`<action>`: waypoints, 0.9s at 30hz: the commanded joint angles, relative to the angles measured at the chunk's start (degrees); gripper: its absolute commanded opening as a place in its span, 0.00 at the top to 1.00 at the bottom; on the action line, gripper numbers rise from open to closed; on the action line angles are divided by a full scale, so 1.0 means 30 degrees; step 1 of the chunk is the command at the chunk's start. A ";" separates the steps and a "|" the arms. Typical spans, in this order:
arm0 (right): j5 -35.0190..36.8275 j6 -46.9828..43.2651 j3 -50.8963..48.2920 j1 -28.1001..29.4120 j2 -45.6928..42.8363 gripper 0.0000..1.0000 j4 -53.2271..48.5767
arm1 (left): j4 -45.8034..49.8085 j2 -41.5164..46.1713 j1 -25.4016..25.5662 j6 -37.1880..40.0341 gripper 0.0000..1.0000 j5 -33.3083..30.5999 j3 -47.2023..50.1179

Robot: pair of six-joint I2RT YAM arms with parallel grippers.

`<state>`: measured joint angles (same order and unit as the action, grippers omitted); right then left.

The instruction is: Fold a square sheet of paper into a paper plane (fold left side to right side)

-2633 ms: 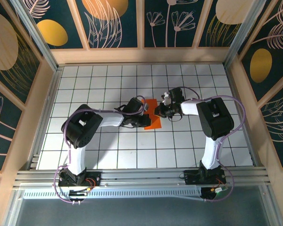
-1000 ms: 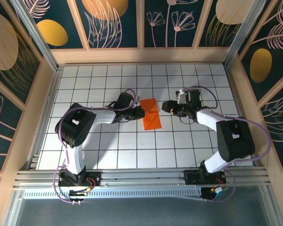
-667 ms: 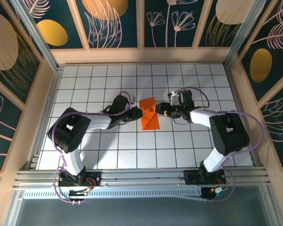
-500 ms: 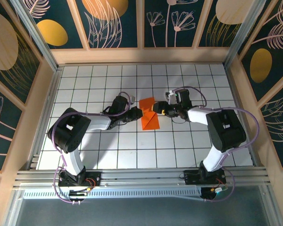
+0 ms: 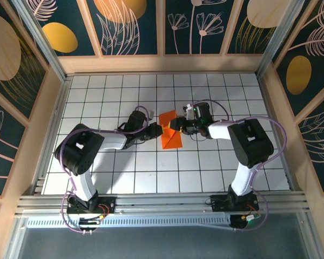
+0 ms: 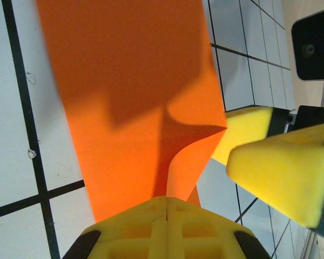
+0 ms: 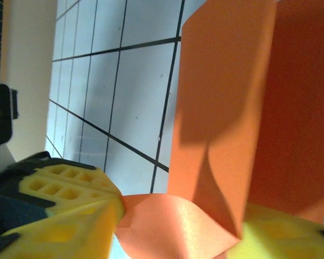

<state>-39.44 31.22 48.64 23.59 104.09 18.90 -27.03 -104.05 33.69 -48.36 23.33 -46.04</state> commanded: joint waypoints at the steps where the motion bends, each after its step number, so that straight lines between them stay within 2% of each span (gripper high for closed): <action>1: -0.0414 0.0220 0.0364 0.0153 0.0420 0.54 0.0619 | -0.0820 -0.0536 -0.0077 -0.0239 0.95 -0.0228 0.0222; 9: 0.0077 -0.0038 0.0496 0.0294 0.0714 0.65 0.0039 | -0.0367 -0.0693 -0.0084 0.0022 0.82 -0.0802 0.0285; 13: 0.0286 -0.0154 0.0627 0.0291 0.0823 0.76 -0.0176 | 0.0057 -0.0238 -0.0091 0.0236 0.72 -0.1275 0.0360; 17: 0.0285 -0.0240 0.0842 0.0242 0.0420 0.93 -0.0161 | 0.0798 0.0852 -0.0088 0.0471 0.61 -0.2109 0.0545; 19: 0.0314 -0.0322 0.0866 0.0138 -0.0111 0.98 -0.0052 | 0.1473 0.1691 -0.0078 0.0646 0.55 -0.2744 0.0608; 24: 0.0130 -0.0397 0.0753 -0.0637 -0.1997 1.00 0.0411 | 0.2300 0.4522 -0.0104 0.0734 0.35 -0.4065 0.1229; 27: -0.0149 -0.0199 0.0575 -0.1214 -0.3456 1.00 0.0936 | 0.1709 0.6430 -0.0308 0.0228 0.23 -0.3924 0.1932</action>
<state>-39.07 31.22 49.80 21.41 98.87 19.14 -21.67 -88.55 33.56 -46.83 13.08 -42.00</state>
